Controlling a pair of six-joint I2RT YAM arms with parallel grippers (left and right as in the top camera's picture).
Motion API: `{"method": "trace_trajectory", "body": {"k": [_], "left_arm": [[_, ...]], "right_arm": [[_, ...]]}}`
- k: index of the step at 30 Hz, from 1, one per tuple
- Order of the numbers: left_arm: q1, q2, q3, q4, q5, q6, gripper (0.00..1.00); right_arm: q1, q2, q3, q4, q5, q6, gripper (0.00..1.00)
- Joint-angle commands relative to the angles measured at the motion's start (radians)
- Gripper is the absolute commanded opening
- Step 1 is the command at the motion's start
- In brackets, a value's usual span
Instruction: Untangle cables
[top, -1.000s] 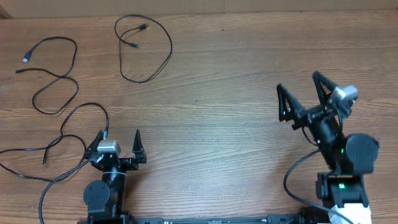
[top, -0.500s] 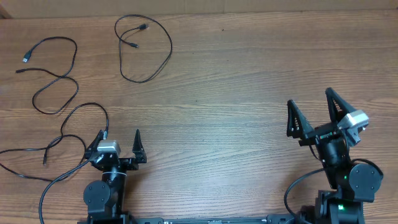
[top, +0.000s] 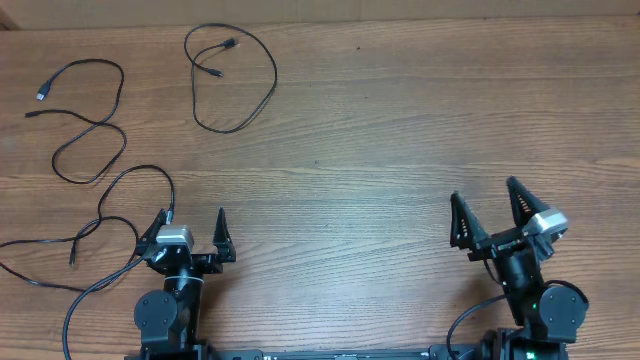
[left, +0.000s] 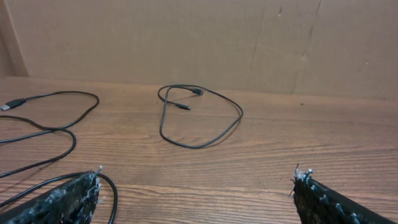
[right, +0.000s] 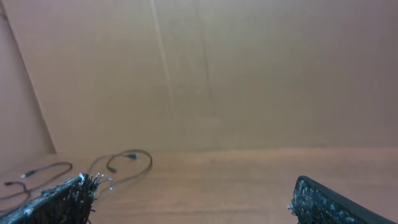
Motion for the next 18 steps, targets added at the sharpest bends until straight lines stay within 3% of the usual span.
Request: {"method": "trace_trajectory", "body": {"k": [1,6,12,18], "left_arm": [[0.008,-0.007,-0.007,0.003,0.011,-0.007,1.0],[0.008,-0.007,-0.007,0.003,0.011,-0.007,0.99],[0.008,-0.007,-0.007,0.003,0.011,-0.007,0.99],[0.008,-0.007,-0.007,0.003,0.011,-0.007,0.99]], "right_arm": [[-0.037,-0.047,-0.044,-0.011,0.008,0.004,1.0],[-0.06,-0.064,-0.048,-0.087,0.008,0.004,1.0],[-0.06,-0.07,-0.048,-0.294,0.009,0.004,1.0],[-0.06,-0.161,-0.048,-0.288,0.004,0.004,1.0]]}}
